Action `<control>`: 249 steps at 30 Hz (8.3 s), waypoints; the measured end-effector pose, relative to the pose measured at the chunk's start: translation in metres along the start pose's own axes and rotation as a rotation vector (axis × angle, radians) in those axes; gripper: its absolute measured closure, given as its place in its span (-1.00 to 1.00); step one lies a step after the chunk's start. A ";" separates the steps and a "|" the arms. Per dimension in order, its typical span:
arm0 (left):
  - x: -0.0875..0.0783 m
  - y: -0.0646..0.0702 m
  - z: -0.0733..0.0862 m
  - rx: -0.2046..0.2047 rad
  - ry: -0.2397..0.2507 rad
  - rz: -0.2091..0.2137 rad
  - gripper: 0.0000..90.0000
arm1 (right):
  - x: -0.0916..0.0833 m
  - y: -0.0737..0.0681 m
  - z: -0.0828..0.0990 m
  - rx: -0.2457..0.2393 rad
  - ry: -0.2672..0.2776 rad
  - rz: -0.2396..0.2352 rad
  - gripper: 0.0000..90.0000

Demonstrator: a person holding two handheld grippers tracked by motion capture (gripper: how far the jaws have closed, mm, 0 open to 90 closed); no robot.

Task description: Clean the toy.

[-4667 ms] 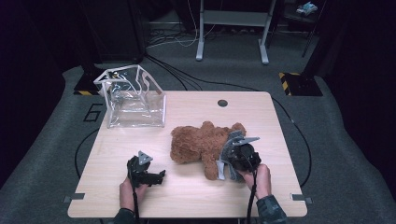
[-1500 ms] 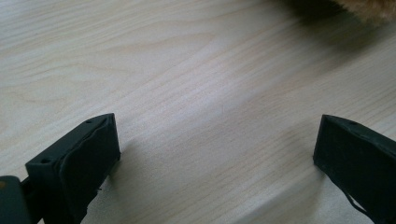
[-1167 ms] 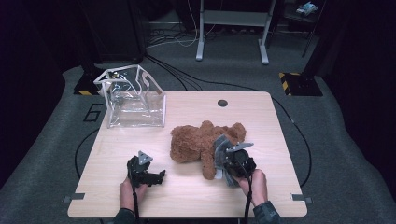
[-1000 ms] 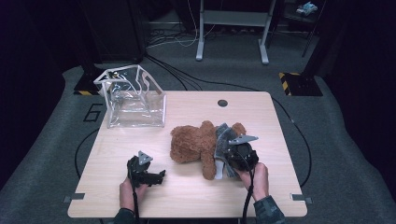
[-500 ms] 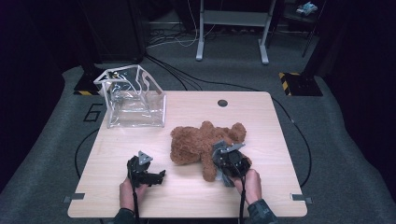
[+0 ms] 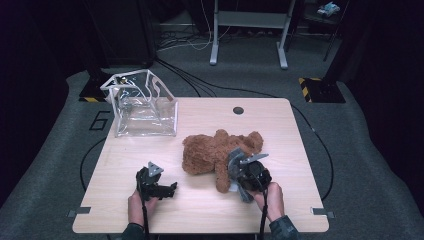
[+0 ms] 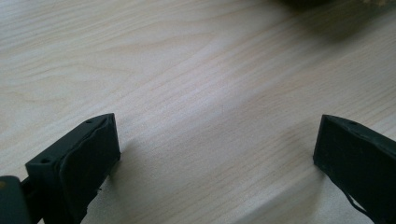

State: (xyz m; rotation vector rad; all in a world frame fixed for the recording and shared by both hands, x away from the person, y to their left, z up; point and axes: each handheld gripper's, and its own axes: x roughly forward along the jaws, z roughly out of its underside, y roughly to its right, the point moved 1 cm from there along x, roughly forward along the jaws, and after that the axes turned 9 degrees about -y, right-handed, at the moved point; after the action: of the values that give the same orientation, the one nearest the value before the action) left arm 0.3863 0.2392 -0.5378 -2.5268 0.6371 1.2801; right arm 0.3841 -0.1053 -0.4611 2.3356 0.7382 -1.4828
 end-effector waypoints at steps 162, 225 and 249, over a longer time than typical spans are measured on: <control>-0.005 0.035 -0.003 -0.076 0.019 0.009 -0.99 | -0.073 0.064 0.008 0.127 0.256 0.070 0.70; 0.012 0.155 -0.121 0.008 0.182 0.110 0.65 | -0.025 0.120 0.057 0.344 0.150 0.133 0.69; -0.050 0.138 -0.177 0.140 0.389 0.168 0.68 | -0.032 0.118 0.048 0.338 0.173 0.139 0.69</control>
State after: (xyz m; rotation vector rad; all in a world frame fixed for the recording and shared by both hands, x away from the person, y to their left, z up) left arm 0.4186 0.0613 -0.3947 -2.6668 0.9996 0.7548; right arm 0.4021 -0.2349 -0.4571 2.7290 0.3738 -1.4523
